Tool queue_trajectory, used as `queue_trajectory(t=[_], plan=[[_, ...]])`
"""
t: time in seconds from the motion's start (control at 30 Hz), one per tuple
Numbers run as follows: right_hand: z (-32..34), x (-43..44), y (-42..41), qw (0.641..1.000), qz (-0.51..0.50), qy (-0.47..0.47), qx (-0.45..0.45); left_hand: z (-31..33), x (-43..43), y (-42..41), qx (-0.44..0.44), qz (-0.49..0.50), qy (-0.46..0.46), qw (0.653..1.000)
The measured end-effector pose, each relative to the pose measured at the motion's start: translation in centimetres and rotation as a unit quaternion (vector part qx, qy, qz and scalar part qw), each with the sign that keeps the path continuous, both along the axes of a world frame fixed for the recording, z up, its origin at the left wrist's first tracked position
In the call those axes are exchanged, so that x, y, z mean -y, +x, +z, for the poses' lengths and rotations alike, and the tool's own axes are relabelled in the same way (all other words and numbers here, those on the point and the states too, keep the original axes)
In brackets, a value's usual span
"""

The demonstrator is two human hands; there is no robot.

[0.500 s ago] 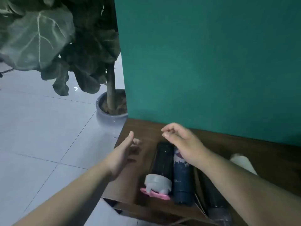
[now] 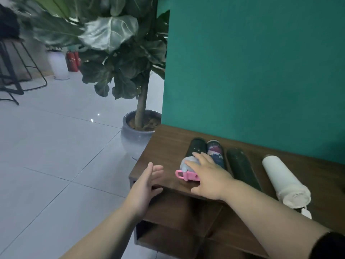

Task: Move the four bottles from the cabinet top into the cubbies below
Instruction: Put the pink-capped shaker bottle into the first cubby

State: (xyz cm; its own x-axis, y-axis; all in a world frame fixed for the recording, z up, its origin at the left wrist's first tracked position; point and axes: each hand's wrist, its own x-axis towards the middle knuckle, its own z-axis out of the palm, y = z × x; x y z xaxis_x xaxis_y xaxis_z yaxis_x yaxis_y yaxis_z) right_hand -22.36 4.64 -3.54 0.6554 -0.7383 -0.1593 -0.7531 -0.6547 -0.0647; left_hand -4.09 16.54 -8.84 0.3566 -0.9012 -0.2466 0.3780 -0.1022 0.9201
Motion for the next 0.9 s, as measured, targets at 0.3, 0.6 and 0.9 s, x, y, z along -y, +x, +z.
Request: queue_trajectory(t=[0.3, 0.6, 0.9], plan=[[-2.0, 0.7, 2.1, 0.992, -0.015, -0.120, -0.049, -8.1, -5.5, -1.3, -0.069, 0.009, 0.052, 0.996], [-0.7, -5.1, 2.9, 0.987, -0.002, -0.141, 0.083, -10.1, -5.6, -0.2, -0.103, 0.001, 0.035, 0.994], [2.4, -13.9, 2.4, 0.931, -0.059, 0.103, 0.346, -10.3, -7.4, 0.6, -0.172, 0.017, 0.052, 0.984]])
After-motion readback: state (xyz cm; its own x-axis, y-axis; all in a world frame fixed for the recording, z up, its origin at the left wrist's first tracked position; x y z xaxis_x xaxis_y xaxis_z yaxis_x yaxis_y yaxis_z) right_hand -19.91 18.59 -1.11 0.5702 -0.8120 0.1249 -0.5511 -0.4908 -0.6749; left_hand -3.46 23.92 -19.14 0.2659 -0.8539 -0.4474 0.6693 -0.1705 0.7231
